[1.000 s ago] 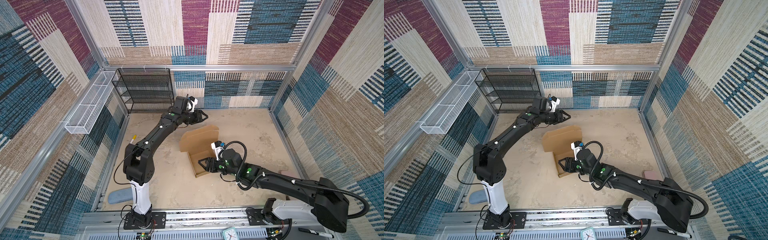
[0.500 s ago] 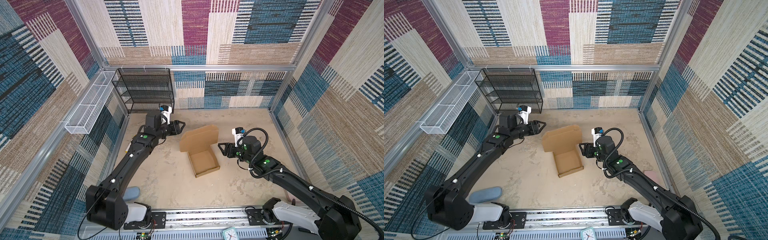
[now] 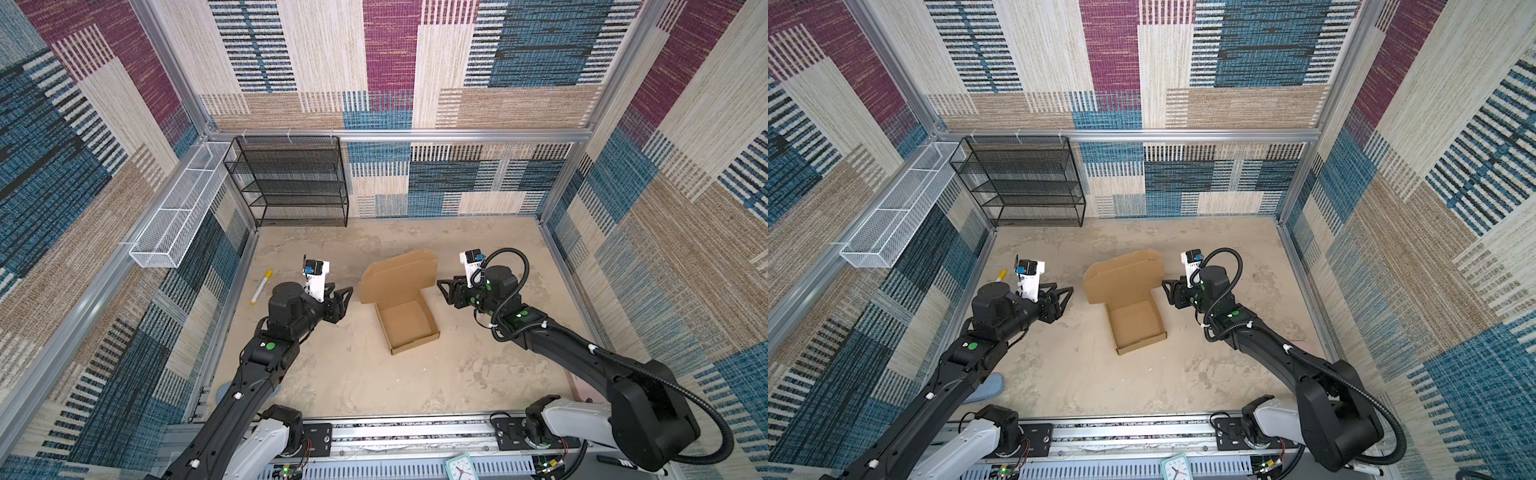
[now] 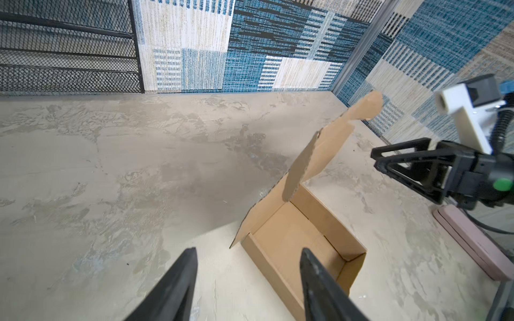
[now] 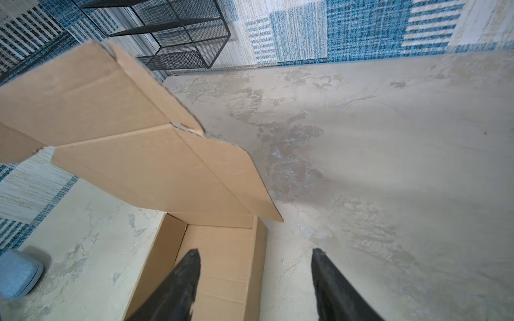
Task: Assemble paper box
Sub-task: Rotate the paper box at the center of the table.
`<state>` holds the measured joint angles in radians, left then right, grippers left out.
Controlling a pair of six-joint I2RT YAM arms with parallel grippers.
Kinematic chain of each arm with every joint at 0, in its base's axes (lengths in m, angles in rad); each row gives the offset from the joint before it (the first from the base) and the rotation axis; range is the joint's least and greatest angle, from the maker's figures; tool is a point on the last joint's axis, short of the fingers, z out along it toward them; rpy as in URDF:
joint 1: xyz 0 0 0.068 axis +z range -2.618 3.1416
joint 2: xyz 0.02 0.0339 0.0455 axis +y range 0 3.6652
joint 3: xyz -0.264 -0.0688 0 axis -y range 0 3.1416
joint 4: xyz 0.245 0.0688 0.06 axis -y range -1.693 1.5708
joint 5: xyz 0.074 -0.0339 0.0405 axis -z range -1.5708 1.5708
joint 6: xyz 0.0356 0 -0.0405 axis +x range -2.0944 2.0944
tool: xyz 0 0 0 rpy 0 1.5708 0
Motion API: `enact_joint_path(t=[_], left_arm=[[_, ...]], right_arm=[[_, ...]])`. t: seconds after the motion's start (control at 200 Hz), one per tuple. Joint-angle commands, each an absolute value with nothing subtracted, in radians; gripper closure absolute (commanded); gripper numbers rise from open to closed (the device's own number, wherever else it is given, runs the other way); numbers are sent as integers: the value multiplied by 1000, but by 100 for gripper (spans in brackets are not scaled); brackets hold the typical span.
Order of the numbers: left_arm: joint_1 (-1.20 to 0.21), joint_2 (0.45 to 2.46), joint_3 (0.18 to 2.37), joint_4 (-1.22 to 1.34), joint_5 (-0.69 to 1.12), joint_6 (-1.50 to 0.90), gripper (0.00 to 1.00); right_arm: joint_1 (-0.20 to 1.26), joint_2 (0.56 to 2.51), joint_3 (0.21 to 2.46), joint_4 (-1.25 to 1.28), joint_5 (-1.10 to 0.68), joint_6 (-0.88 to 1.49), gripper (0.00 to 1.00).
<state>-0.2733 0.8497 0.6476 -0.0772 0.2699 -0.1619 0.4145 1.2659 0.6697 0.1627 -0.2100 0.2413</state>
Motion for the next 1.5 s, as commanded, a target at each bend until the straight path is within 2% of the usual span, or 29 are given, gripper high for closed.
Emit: enact_joint_path(t=[0.0, 0.18, 0.731, 1.007, 1.057, 1.317, 1.492], left_arm=[[-273, 860, 627, -29, 355, -66, 37], [-273, 921, 583, 39, 396, 8, 27], [-273, 1167, 636, 123, 611, 157, 28], [-273, 1212, 646, 147, 588, 225, 30], [-273, 1214, 647, 150, 539, 232, 30], [-273, 1100, 592, 167, 417, 277, 29], [-273, 1128, 593, 162, 400, 311, 28]], right_arm=[[375, 1318, 654, 313, -317, 220, 37], [357, 1317, 605, 425, -361, 198, 39], [350, 1442, 588, 651, -405, 163, 38], [339, 1504, 611, 688, -417, 152, 39], [338, 1507, 608, 696, -418, 149, 39], [334, 1495, 565, 745, -411, 155, 39], [331, 1511, 566, 766, -419, 154, 39]])
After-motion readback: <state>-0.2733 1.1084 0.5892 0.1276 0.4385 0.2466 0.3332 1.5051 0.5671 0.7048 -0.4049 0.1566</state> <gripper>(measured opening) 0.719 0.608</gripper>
